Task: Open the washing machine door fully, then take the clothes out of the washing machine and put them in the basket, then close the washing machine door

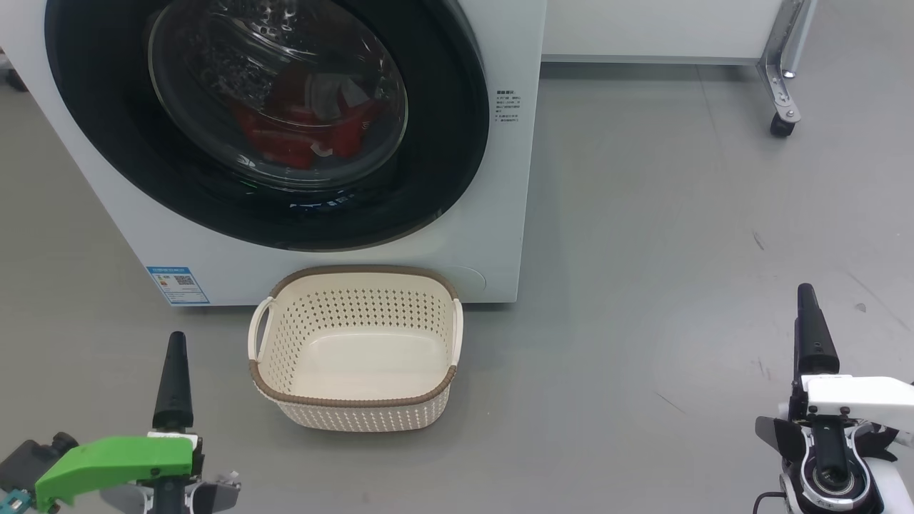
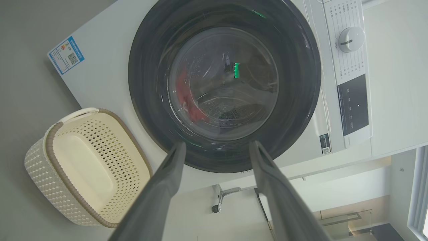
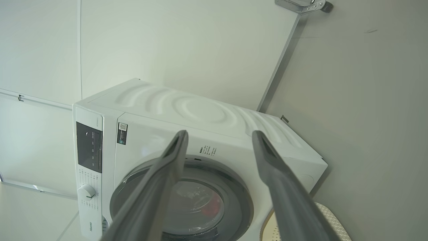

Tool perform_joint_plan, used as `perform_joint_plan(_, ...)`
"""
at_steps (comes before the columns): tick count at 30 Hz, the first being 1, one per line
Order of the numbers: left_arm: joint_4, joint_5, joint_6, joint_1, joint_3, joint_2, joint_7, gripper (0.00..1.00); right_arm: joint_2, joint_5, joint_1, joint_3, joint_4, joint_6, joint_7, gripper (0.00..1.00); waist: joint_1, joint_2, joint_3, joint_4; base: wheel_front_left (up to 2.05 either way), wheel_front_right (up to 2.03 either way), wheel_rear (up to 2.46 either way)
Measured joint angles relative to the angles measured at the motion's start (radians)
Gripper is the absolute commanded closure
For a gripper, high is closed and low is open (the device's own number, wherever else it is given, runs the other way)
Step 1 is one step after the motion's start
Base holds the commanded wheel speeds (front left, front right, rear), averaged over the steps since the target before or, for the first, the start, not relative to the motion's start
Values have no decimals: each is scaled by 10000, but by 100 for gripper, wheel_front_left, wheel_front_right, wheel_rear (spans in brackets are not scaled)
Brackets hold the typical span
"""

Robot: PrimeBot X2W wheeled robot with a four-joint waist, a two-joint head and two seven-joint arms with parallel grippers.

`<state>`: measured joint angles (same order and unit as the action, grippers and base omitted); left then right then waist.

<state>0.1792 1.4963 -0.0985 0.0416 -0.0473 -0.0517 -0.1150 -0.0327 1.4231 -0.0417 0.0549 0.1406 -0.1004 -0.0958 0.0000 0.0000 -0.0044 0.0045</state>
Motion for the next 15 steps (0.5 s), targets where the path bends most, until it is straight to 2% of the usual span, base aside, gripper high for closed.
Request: perform_joint_plan(15, -541, -2451, 428, 116, -309, -157, -449, 0, -299, -1944, -114, -437, -483, 328, -510, 0, 0, 0, -25, -1, 0, 0, 0)
